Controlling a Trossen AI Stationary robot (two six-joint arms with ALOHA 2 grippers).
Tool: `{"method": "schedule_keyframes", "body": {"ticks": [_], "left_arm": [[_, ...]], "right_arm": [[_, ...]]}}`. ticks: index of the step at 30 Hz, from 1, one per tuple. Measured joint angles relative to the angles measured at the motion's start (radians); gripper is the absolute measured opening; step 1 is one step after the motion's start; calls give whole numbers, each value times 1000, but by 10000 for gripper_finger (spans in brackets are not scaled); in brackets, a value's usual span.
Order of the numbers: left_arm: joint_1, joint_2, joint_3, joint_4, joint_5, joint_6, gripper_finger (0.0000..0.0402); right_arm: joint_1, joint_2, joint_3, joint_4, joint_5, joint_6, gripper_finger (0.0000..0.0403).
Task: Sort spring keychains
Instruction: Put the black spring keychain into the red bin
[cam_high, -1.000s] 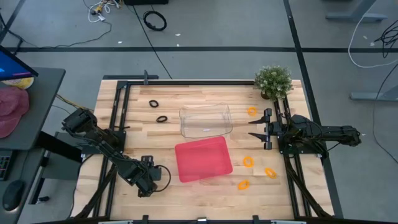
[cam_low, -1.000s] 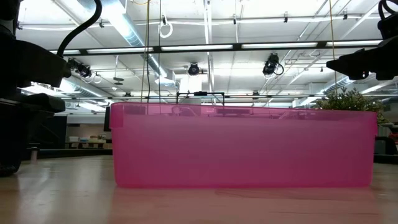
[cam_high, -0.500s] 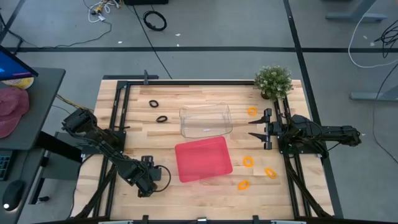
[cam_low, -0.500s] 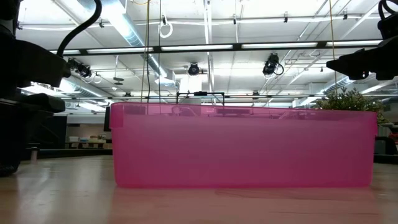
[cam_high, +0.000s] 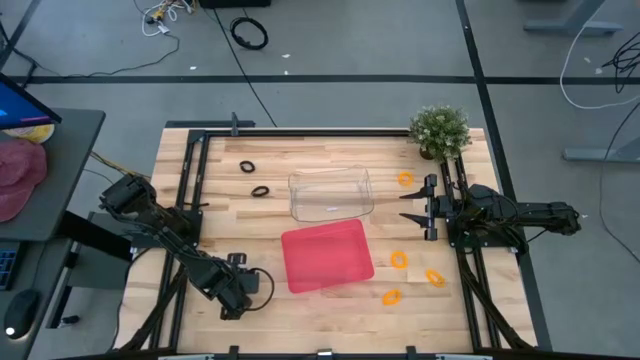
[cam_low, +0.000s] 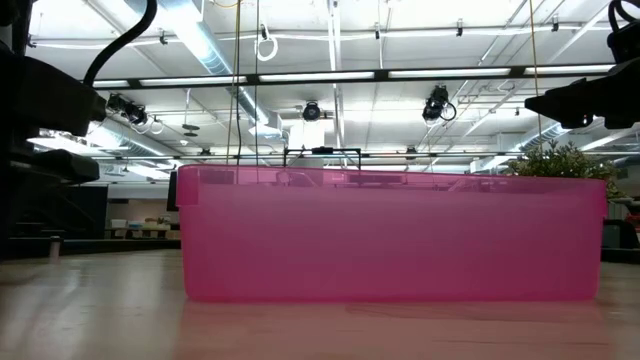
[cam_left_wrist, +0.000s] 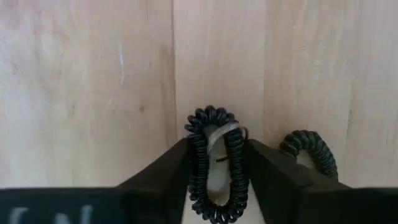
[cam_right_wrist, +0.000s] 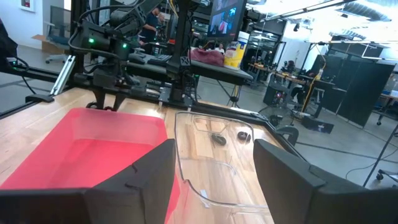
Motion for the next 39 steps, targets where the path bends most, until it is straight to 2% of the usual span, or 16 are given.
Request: {"method": "schedule_keyframes", "body": {"ticks": [9, 39], "left_arm": [[2, 0, 0, 19, 14, 46, 19], [2, -7, 24, -16, 24, 60, 17]], "right_arm": [[0, 0, 0, 0, 0, 0, 222], [0, 0, 0, 0, 0, 0, 222]]}}
